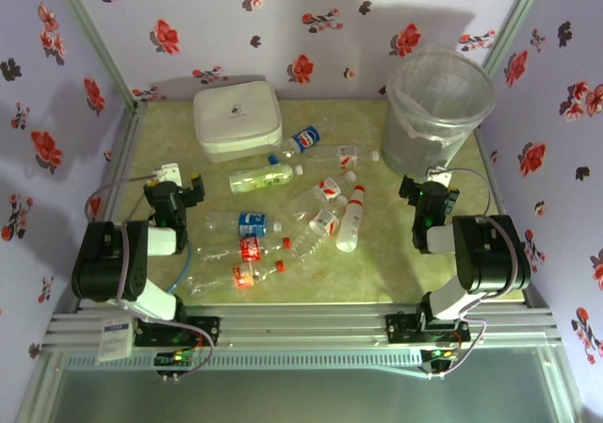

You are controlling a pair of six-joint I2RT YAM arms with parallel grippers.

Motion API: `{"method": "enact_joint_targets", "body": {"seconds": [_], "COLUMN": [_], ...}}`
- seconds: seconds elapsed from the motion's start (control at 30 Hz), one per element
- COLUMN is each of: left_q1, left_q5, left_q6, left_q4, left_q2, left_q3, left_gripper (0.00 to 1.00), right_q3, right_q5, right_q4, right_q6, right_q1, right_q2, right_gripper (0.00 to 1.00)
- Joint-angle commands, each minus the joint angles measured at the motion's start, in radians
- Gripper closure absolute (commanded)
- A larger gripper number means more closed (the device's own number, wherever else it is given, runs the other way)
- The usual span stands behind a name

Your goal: Put the plastic bottles in the bin

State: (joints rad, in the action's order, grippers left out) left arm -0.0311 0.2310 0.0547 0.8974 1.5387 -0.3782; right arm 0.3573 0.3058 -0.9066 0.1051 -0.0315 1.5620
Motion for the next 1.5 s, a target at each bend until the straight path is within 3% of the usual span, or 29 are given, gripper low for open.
{"method": "enact_joint_targets", "body": {"seconds": [0.0,0.17,0.23,0.33,0.4,0.53,0.7,0.87,0.97,1.13,1.47], "left_q1": [-0.018,-0.125,-0.169,-0.254,-0.327,-0.455,-0.469,-0.467,-0.468,-0.454,-0.391], "left_q5": [-0.035,0.044,0.050,0.047,0.046,0.037,-0.089,-0.139,-0.182,-0.147,-0.202], "left_q6": [-0.078,-0.151,-0.152,-0.183,-0.235,-0.300,-0.298,-0.073,0.021,-0.178,-0.409], "left_q4": [-0.073,-0.449,-0.631,-0.883,-1.044,-1.261,-1.338,-1.550,-1.554,-1.578,-1.543], "left_q2": [-0.046,-0.290,-0.342,-0.352,-0.330,-0.255,-0.139,-0.005,0.008,0.095,0.250], "left_q3": [-0.034,-0.160,-0.252,-0.378,-0.450,-0.550,-0.626,-0.828,-0.840,-0.904,-0.994], "left_gripper": [0.00,0.00,0.00,0.00,0.00,0.00,0.05,0.04,0.00,0.00,0.00], "right_q3": [0.041,0.132,0.152,0.207,0.254,0.353,0.474,0.586,0.597,0.604,0.592], "right_q5": [-0.013,-0.094,-0.051,0.060,0.062,-0.113,-0.338,-0.362,-0.361,-0.350,-0.355], "right_q4": [0.087,0.460,0.602,0.847,1.023,1.292,1.394,1.516,1.526,1.538,1.566], "right_q6": [0.007,0.029,0.052,0.046,0.070,0.131,0.249,0.267,0.263,0.252,0.271], "right_q1": [0.002,-0.009,-0.054,-0.152,-0.194,-0.212,-0.212,-0.212,-0.211,-0.212,-0.211], "right_q2": [-0.056,-0.240,-0.311,-0.392,-0.433,-0.538,-0.601,-0.571,-0.586,-0.593,-0.612], "right_gripper": [0.01,0.01,0.01,0.01,0.01,0.01,0.01,0.01,0.01,0.01,0.01]}}
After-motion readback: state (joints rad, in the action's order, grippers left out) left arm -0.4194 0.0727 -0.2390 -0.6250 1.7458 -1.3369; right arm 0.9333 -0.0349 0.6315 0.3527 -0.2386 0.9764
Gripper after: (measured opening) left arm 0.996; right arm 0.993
